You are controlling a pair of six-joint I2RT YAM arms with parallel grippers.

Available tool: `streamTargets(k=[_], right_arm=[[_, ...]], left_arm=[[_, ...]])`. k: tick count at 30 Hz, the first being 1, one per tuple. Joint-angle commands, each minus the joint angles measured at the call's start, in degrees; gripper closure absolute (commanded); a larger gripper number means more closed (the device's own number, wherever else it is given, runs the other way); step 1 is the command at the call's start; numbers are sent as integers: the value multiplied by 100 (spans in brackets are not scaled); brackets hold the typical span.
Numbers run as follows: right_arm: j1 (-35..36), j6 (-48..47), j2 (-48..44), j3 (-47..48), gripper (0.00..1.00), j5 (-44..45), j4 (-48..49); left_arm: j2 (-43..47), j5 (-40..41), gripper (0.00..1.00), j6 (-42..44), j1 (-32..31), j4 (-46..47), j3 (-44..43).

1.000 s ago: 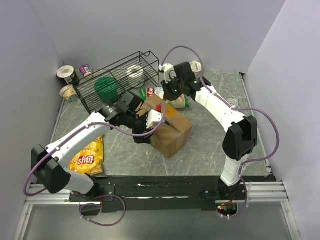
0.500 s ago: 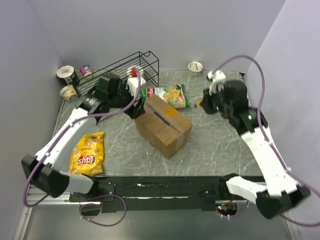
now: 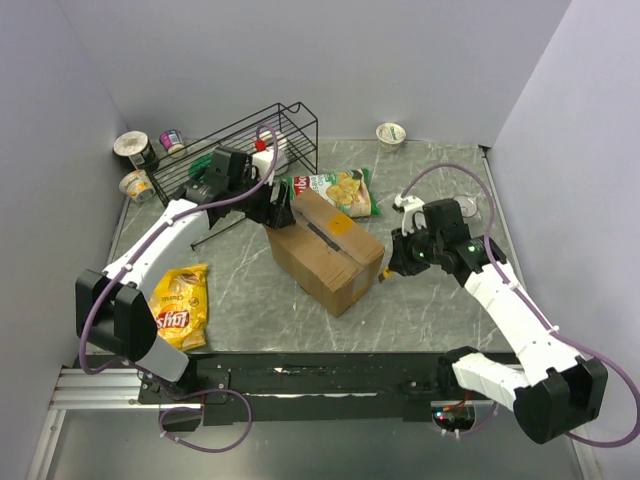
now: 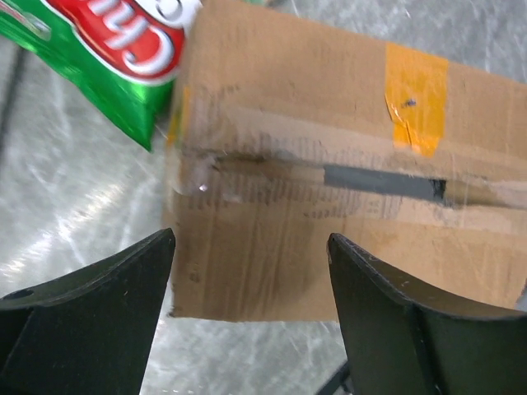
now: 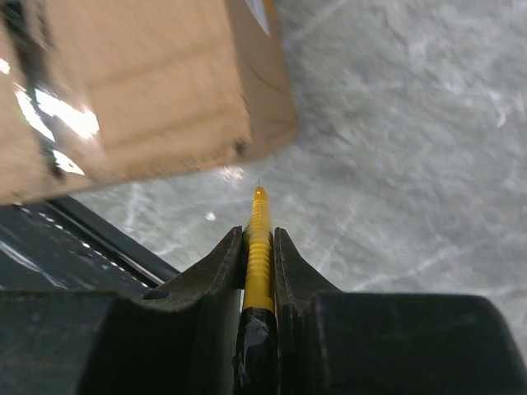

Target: Unpack the express box

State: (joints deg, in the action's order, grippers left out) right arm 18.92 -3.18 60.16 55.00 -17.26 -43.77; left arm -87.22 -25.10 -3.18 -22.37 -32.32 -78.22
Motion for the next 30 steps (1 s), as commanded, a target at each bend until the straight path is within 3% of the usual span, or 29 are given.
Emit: streamTargets(k=[1, 10, 18, 24, 28, 30], right_arm=[[86, -50, 478, 843, 100, -296, 598], [112, -262, 1410, 1724, 100, -146, 677], [-46, -394, 1832, 1908, 100, 38, 475], [-266, -385, 2131, 2233, 100, 117, 518], [-301, -333, 2307, 2462, 100, 30, 580], [-292, -323, 2360, 2585, 100, 37, 580]], left_arm=[[433, -652, 19, -306, 40, 33, 314], [1347, -1400, 20, -438, 40, -257, 1255], [1699, -2692, 31, 176, 49, -855, 1203], [1858, -3061, 30, 256, 48, -794, 1493], [1788, -3211, 28, 1142, 83, -1082, 1152], [1700, -3142, 24, 1930, 206, -1704, 627]])
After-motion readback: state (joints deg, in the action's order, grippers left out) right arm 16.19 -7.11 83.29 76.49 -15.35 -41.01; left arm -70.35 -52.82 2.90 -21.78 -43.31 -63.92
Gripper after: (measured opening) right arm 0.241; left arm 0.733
